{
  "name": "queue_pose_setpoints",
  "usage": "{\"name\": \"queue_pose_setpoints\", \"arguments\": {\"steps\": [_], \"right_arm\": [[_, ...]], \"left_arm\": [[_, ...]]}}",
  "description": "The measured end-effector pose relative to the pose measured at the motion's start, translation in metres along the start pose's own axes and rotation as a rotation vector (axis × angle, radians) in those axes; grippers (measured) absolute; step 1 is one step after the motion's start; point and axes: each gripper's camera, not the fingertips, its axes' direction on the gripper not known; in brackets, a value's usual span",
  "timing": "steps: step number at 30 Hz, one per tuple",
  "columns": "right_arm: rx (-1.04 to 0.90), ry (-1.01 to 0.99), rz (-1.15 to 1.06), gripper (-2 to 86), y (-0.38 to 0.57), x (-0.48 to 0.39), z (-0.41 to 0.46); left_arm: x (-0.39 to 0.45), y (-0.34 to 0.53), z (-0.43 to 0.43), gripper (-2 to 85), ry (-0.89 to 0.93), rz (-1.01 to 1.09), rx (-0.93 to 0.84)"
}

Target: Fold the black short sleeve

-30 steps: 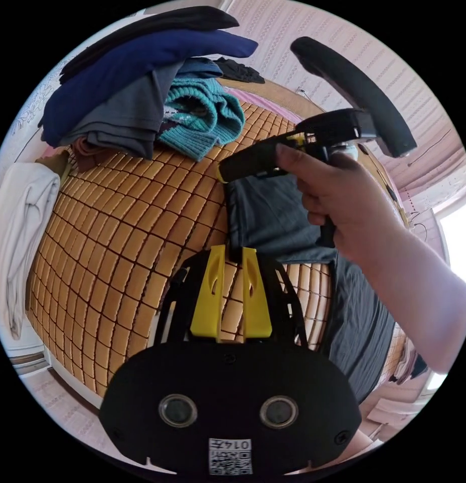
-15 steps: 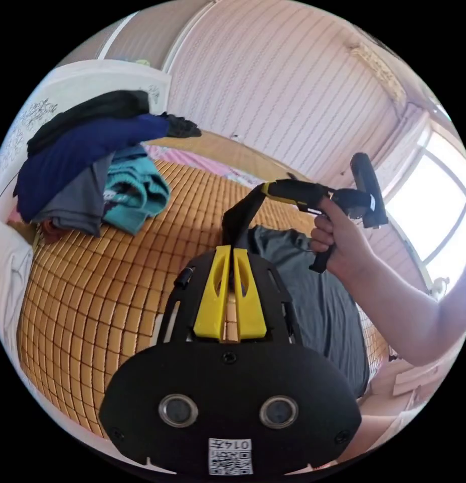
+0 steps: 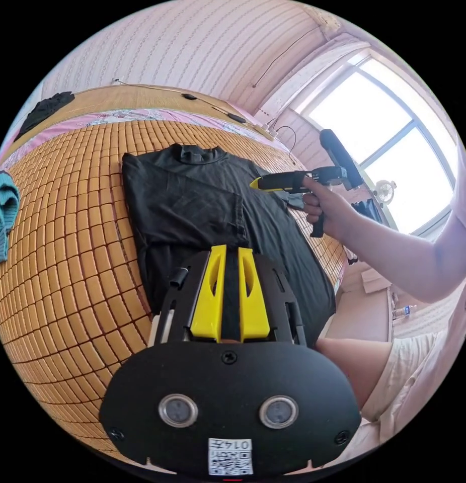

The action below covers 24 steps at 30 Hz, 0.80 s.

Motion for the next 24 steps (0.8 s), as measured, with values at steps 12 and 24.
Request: {"name": "queue_pose_setpoints", "arguments": {"steps": [12, 24], "right_arm": [[-0.119, 0.143, 0.0, 1.3, 0.005, 0.014, 0.027], [0.123, 0.057, 0.133, 0.4, 0.081, 0.084, -0.057]], "left_arm": [[0.045, -0.06, 0.126, 5.7, -0.013, 0.087, -0.158], [0.082, -0.086, 0.155, 5.2, -0.018, 0.202, -0.242]]}}
